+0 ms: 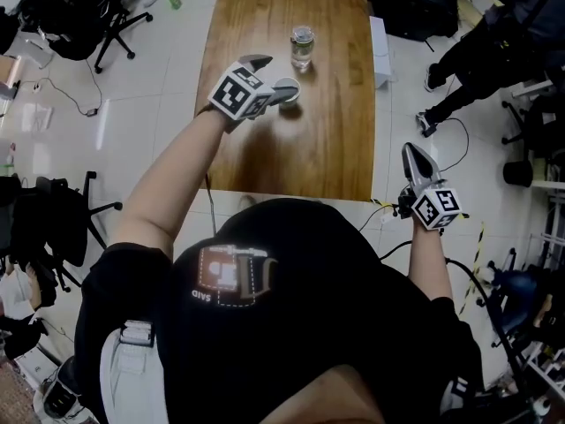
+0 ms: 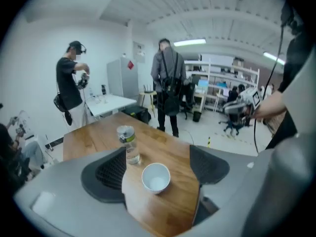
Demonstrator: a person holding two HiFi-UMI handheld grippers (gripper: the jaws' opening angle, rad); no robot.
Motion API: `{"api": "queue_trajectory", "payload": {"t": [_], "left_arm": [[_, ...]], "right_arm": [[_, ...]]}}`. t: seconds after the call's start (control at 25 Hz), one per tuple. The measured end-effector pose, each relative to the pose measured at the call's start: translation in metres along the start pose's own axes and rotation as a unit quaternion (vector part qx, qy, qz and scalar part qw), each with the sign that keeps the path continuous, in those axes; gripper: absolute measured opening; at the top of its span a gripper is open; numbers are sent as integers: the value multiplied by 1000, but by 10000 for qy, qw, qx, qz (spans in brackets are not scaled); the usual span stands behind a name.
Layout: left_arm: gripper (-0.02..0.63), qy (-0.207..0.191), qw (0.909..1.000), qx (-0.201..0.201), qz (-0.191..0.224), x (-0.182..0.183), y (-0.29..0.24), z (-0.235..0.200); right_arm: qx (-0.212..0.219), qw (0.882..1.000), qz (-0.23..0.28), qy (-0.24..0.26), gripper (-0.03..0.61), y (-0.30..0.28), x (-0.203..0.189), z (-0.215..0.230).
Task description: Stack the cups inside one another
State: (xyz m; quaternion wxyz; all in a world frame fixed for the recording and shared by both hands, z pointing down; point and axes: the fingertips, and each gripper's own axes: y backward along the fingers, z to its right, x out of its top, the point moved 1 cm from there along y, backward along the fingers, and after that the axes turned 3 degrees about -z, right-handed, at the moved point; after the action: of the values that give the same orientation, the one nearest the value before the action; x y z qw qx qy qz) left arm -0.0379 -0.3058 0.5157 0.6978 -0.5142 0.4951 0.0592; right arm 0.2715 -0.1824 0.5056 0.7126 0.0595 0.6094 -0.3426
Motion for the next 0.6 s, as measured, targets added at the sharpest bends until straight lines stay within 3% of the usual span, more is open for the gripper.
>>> {"api": "queue_trajectory", "payload": {"t": [0.12, 0.24, 0.36, 0.6], "left_arm": [[382, 852, 9894, 51, 1179, 2, 74, -9], [277, 1533, 9681, 372, 1946, -29, 139, -19], [179, 2006, 9464, 588, 2461, -66, 184, -25], [20, 2457, 9059, 1261, 3210, -119, 232, -19]], "right_arm": [[147, 9997, 139, 114, 14, -12, 17, -6], [308, 9991, 203, 210, 14, -18, 29, -16], [485, 9981, 255, 281, 14, -29, 42, -29], [915, 9947, 216, 414, 14, -56, 54, -67]]}}
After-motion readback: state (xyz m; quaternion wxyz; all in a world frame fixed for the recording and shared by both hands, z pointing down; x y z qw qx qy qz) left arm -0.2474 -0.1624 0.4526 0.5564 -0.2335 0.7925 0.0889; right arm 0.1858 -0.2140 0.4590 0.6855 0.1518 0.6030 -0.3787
